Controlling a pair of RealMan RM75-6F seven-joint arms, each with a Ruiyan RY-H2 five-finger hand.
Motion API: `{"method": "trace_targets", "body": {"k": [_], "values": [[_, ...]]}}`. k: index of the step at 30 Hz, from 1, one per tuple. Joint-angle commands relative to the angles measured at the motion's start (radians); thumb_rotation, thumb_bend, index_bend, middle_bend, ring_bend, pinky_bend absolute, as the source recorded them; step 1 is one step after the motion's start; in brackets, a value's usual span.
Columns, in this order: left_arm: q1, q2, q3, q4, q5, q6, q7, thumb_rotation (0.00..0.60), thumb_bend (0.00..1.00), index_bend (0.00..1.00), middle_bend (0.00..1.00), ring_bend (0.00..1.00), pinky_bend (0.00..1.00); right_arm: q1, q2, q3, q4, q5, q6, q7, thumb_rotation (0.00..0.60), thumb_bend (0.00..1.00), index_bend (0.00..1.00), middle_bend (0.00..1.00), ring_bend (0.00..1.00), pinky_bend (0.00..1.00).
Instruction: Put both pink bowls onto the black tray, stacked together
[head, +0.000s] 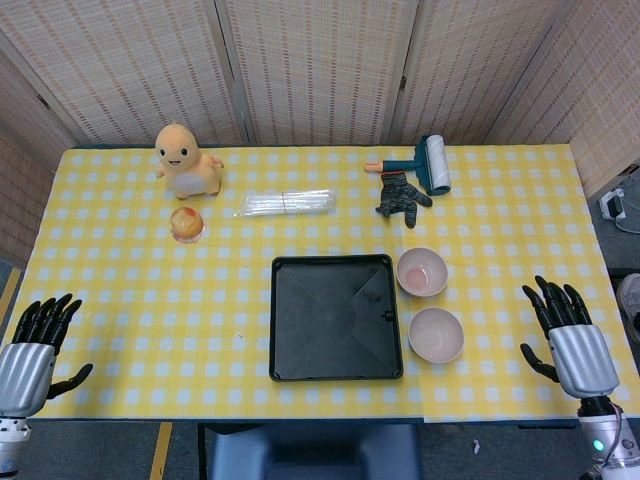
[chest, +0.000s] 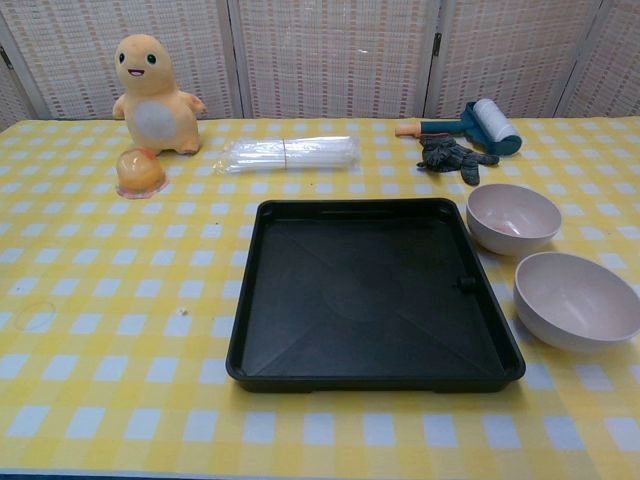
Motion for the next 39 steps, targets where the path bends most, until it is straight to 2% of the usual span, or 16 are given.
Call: {"method": "trace_targets", "body": {"k": [1,7,12,19,25,33,39], "values": [[-0.002,0.002,0.0,-0.006,-0.009,-0.01,0.005,0.6,0.23,0.01,0.07,0.04,0.0,0.002,0.002,-0.001,-0.001,0.004,-0.007,-0.003,0.6,0.34,0.0,0.0,0.0,0.0],[-0.01,-0.003,-0.001,-0.009,0.0,-0.015,0.001,0.6,0.23,0.01,0.07,0.04,0.0,-0.006,0.017,-0.018,-0.009,-0.012,-0.004,-0.007,0.6,0.34,0.0,0.0,0.0,0.0],[-0.014,-0.002,-0.001,-0.013,0.019,-0.003,-0.018,0.6,0.23,0.01,0.07,0.04,0.0,-0.014,0.04,-0.063,-0.023,-0.065,-0.012,0.01,0.6,0.34,0.01,0.0,0.0,0.0],[-0.019,0.011,0.003,-0.012,0.016,-0.016,-0.06,0.6,0.22,0.01,0.07,0.04,0.0,0.001,0.011,-0.104,0.039,-0.137,-0.042,-0.01,0.6,0.34,0.29,0.0,0.0,0.0],[-0.008,0.029,0.013,-0.029,0.045,0.015,-0.071,0.6,0.22,0.03,0.07,0.04,0.0,0.051,-0.066,-0.097,0.134,-0.169,-0.091,0.008,0.6,0.34,0.44,0.0,0.0,0.0],[0.006,0.045,0.015,-0.034,0.037,0.031,-0.093,0.6,0.22,0.03,0.07,0.04,0.0,0.127,-0.157,-0.075,0.221,-0.156,-0.181,0.032,0.6,0.34,0.47,0.0,0.0,0.0],[0.014,0.055,0.012,-0.033,0.039,0.048,-0.108,0.6,0.22,0.02,0.07,0.04,0.0,0.163,-0.201,-0.078,0.253,-0.136,-0.248,0.022,0.6,0.34,0.47,0.0,0.0,0.0]]}}
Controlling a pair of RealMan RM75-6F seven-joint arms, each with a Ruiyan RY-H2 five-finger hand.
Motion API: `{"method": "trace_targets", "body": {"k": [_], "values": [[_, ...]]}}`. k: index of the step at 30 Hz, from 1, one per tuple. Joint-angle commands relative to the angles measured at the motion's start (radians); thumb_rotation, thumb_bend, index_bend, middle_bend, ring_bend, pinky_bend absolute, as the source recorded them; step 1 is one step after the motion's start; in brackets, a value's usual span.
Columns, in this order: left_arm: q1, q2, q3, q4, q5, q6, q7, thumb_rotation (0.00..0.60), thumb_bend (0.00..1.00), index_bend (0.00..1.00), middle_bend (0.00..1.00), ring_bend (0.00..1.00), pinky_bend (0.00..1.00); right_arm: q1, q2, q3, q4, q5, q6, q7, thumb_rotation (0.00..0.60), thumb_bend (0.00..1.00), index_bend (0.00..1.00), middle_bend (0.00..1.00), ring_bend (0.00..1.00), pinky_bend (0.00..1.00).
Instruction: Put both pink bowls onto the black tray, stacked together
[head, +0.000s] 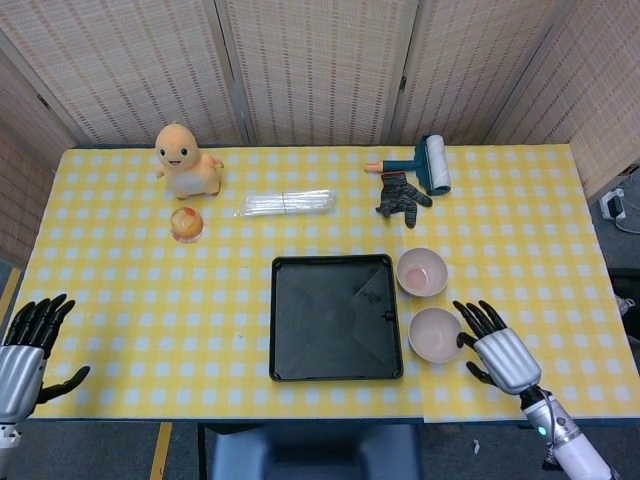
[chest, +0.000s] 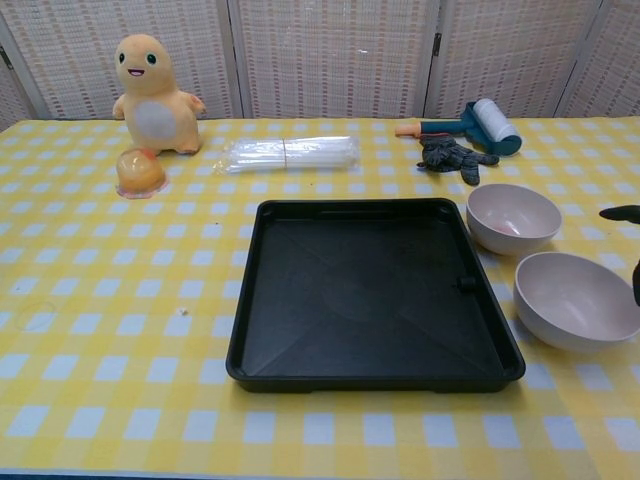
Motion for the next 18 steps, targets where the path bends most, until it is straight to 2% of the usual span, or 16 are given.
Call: {"method": "trace_targets", "body": {"k": [1,7,11,18], "values": [[0.001,0.003,-0.001,0.001,-0.001,0.002,-0.005,0.6,0.22,0.02,0.07,0.04,0.0,0.018,-0.023,-0.001,0.019,0.012,-0.025,-0.006,0.6,0.34,0.47,0.0,0.0,0.0],[-0.003,0.004,-0.001,0.005,-0.003,-0.009,-0.015,0.6,0.23,0.02,0.07,0.04,0.0,0.047,-0.058,0.003,0.052,0.033,-0.067,-0.009,0.6,0.34,0.49,0.0,0.0,0.0],[-0.005,0.003,-0.002,0.009,0.0,-0.009,-0.022,0.6,0.23,0.03,0.08,0.04,0.0,0.065,-0.084,0.005,0.077,0.037,-0.075,0.014,0.6,0.34,0.56,0.0,0.0,0.0],[-0.005,0.005,-0.005,0.013,-0.004,-0.008,-0.038,0.6,0.23,0.03,0.08,0.04,0.0,0.082,-0.105,0.0,0.106,0.023,-0.063,0.004,0.6,0.51,0.72,0.08,0.05,0.0]]}}
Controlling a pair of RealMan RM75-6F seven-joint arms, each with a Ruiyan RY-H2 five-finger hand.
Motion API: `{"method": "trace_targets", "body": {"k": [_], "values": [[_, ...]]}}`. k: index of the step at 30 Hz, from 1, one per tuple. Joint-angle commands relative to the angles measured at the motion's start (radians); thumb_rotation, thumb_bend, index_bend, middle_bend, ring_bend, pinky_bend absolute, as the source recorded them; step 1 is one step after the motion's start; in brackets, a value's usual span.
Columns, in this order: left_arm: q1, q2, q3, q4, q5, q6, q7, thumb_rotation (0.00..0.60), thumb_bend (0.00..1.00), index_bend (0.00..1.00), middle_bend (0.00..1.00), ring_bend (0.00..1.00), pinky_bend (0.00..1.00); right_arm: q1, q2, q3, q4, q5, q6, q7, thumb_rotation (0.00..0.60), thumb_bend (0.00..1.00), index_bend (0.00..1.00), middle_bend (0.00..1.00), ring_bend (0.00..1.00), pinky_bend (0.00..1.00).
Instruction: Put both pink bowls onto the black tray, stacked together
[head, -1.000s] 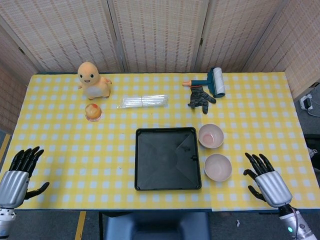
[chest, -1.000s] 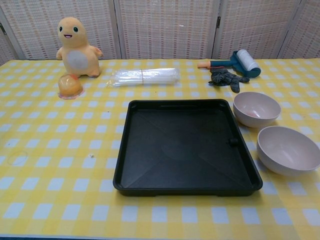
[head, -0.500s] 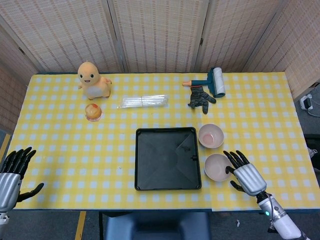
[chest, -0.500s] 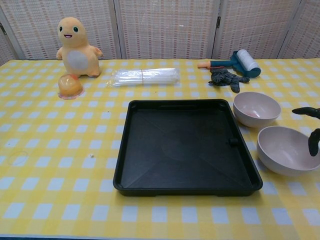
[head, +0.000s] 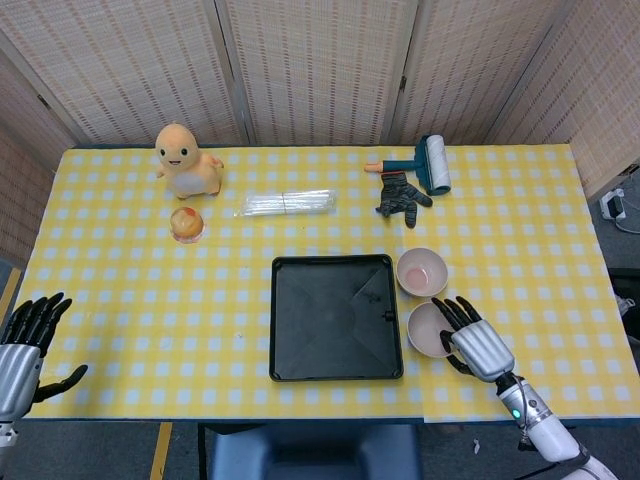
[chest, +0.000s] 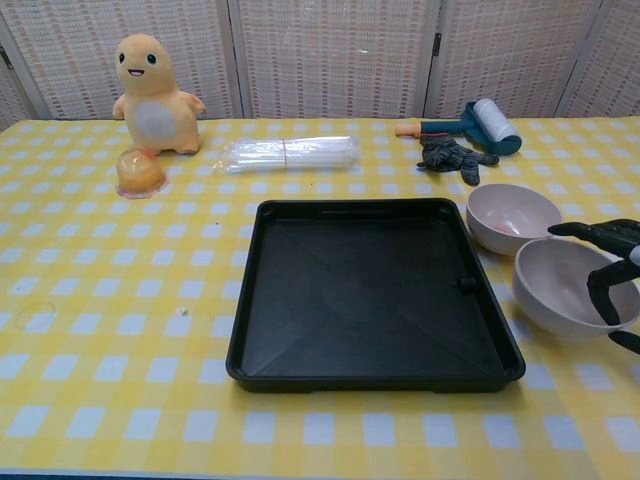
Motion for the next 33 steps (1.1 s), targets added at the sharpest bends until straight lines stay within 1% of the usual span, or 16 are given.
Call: {"method": "trace_targets", "body": {"k": [1,8,13,17,22,26,29,33], "values": [[0.001,0.003,0.0,-0.002,0.0,0.001,-0.011,0.6,0.23,0.04,0.08,0.04,0.0,0.007,-0.001,-0.005,0.0,-0.006,0.003,-0.003,0.6,0.52,0.73,0.08,0.06,0.0],[0.007,0.002,-0.003,-0.003,0.001,0.017,-0.008,0.6,0.23,0.03,0.08,0.04,0.0,0.006,0.026,0.002,-0.044,-0.036,0.092,0.032,0.6,0.53,0.74,0.1,0.06,0.0],[0.006,-0.001,-0.005,-0.007,-0.005,0.009,0.0,0.6,0.23,0.02,0.08,0.04,0.0,0.044,0.071,0.018,-0.126,-0.042,0.079,0.061,0.6,0.53,0.75,0.1,0.07,0.0],[0.009,0.003,-0.008,-0.018,-0.011,0.013,0.004,0.6,0.23,0.02,0.08,0.04,0.0,0.102,0.091,0.043,-0.193,-0.037,0.02,0.049,0.6,0.53,0.75,0.1,0.07,0.0],[0.015,0.012,-0.01,-0.02,-0.011,0.026,-0.01,0.6,0.23,0.02,0.08,0.04,0.0,0.176,0.066,0.079,-0.223,-0.008,-0.077,-0.004,0.6,0.53,0.74,0.1,0.08,0.0],[0.017,0.02,-0.009,-0.02,-0.012,0.026,-0.024,0.6,0.23,0.02,0.08,0.04,0.0,0.238,0.018,0.11,-0.213,0.044,-0.172,-0.019,0.6,0.53,0.74,0.1,0.08,0.0],[0.02,0.028,-0.009,-0.021,-0.011,0.03,-0.037,0.6,0.23,0.02,0.08,0.04,0.0,0.285,-0.031,0.129,-0.186,0.087,-0.243,-0.035,0.6,0.53,0.75,0.1,0.08,0.0],[0.025,0.036,-0.014,-0.019,-0.014,0.042,-0.052,0.6,0.23,0.02,0.08,0.04,0.0,0.326,-0.085,0.141,-0.152,0.127,-0.301,-0.053,0.6,0.53,0.74,0.09,0.08,0.0]]}}
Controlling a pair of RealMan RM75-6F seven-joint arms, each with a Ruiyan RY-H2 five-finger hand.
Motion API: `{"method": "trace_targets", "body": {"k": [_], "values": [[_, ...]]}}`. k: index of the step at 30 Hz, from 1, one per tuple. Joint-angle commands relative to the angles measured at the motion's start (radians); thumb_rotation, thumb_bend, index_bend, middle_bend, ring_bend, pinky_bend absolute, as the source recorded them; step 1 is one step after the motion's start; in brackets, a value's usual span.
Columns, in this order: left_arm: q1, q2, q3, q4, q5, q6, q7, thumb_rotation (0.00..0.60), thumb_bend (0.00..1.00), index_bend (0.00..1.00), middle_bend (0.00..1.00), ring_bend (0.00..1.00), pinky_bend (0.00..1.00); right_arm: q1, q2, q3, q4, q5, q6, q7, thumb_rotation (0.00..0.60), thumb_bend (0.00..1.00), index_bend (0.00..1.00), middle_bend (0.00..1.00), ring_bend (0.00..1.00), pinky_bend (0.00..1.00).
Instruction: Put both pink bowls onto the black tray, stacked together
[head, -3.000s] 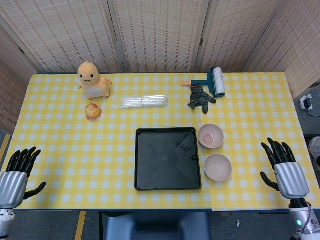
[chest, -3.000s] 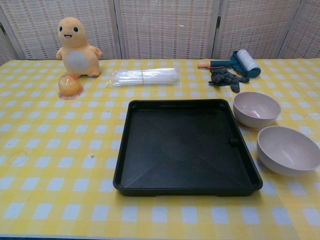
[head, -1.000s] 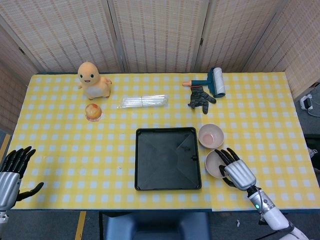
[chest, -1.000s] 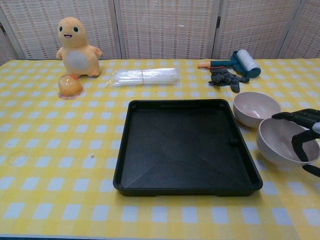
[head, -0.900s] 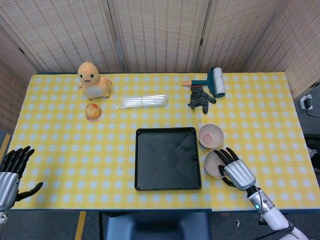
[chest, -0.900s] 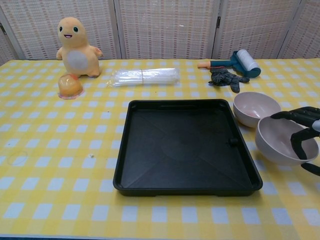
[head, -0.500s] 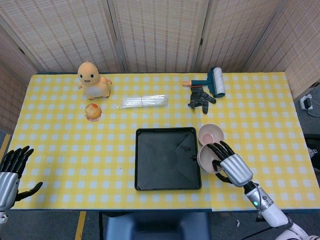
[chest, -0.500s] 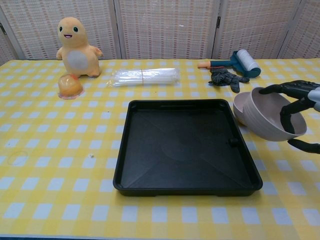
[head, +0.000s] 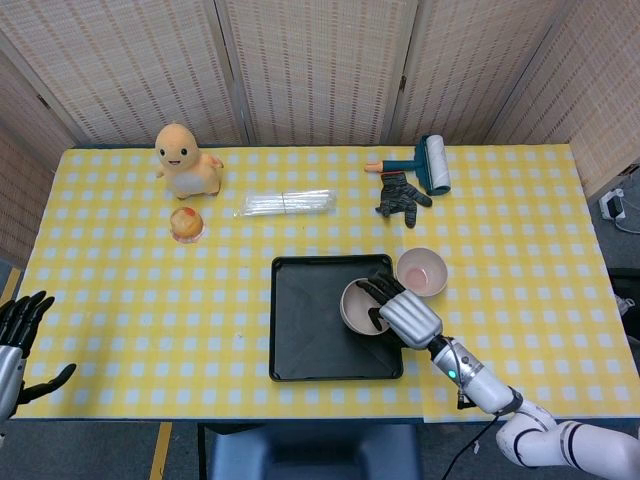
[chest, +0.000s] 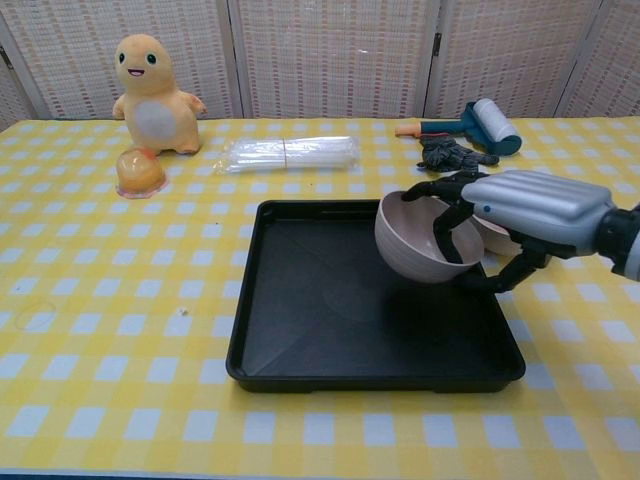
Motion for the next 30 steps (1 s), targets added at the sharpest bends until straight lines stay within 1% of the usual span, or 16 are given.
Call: {"method": "trace_targets", "body": {"k": [1,5,8,9,12,14,15,16,19,23,25,30], "values": [[0.004,0.006,-0.004,0.001,-0.003,0.007,-0.011,0.6,0.23,0.03,0.08,0.04,0.0,0.042,-0.054,0.017,0.039,0.039,-0.048,-0.026,0.6,0.53,0.74,0.09,0.08,0.0],[0.007,0.01,-0.004,0.004,-0.003,0.01,-0.023,0.6,0.23,0.03,0.08,0.04,0.0,0.066,-0.097,0.022,0.073,0.074,-0.077,-0.035,0.6,0.53,0.71,0.08,0.07,0.0],[0.004,0.012,-0.002,0.007,-0.001,0.003,-0.032,0.6,0.23,0.03,0.08,0.04,0.0,0.076,-0.117,0.019,0.091,0.089,-0.088,-0.04,0.6,0.53,0.66,0.07,0.07,0.0],[0.003,0.013,-0.003,0.008,-0.005,0.001,-0.035,0.6,0.23,0.03,0.08,0.04,0.0,0.079,-0.12,0.017,0.094,0.093,-0.091,-0.04,0.6,0.53,0.62,0.06,0.07,0.0],[0.004,0.013,-0.009,0.011,-0.016,-0.001,-0.038,0.6,0.23,0.03,0.08,0.04,0.0,0.085,-0.122,0.011,0.095,0.107,-0.104,-0.047,0.6,0.53,0.52,0.03,0.06,0.0],[0.004,0.013,-0.01,0.011,-0.017,0.0,-0.038,0.6,0.23,0.03,0.08,0.04,0.0,0.087,-0.12,0.009,0.093,0.113,-0.108,-0.05,0.6,0.54,0.42,0.01,0.04,0.0],[0.005,0.013,-0.01,0.011,-0.017,0.001,-0.039,0.6,0.23,0.03,0.08,0.04,0.0,0.087,-0.119,0.009,0.091,0.117,-0.11,-0.053,0.6,0.53,0.36,0.0,0.03,0.0],[0.005,0.013,-0.01,0.011,-0.016,0.003,-0.039,0.6,0.23,0.03,0.08,0.04,0.0,0.088,-0.116,0.008,0.088,0.122,-0.112,-0.057,0.6,0.54,0.27,0.0,0.02,0.0],[0.005,0.011,-0.008,0.012,-0.01,0.003,-0.036,0.6,0.23,0.03,0.08,0.04,0.0,0.08,-0.098,0.001,0.066,0.121,-0.088,-0.072,0.6,0.53,0.14,0.0,0.0,0.0],[0.002,0.008,-0.009,0.013,-0.016,-0.008,-0.029,0.6,0.23,0.03,0.08,0.04,0.0,0.06,-0.06,-0.012,0.017,0.111,-0.042,-0.082,0.6,0.53,0.07,0.0,0.0,0.0],[0.001,0.006,-0.009,0.013,-0.015,-0.01,-0.025,0.6,0.23,0.03,0.08,0.04,0.0,0.047,-0.038,-0.017,-0.006,0.102,-0.012,-0.084,0.6,0.53,0.06,0.0,0.0,0.0],[0.0,0.001,-0.005,0.009,-0.006,-0.012,-0.009,0.6,0.23,0.03,0.08,0.04,0.0,-0.017,0.036,-0.029,-0.049,0.087,0.104,-0.08,0.6,0.53,0.05,0.0,0.0,0.0]]}}
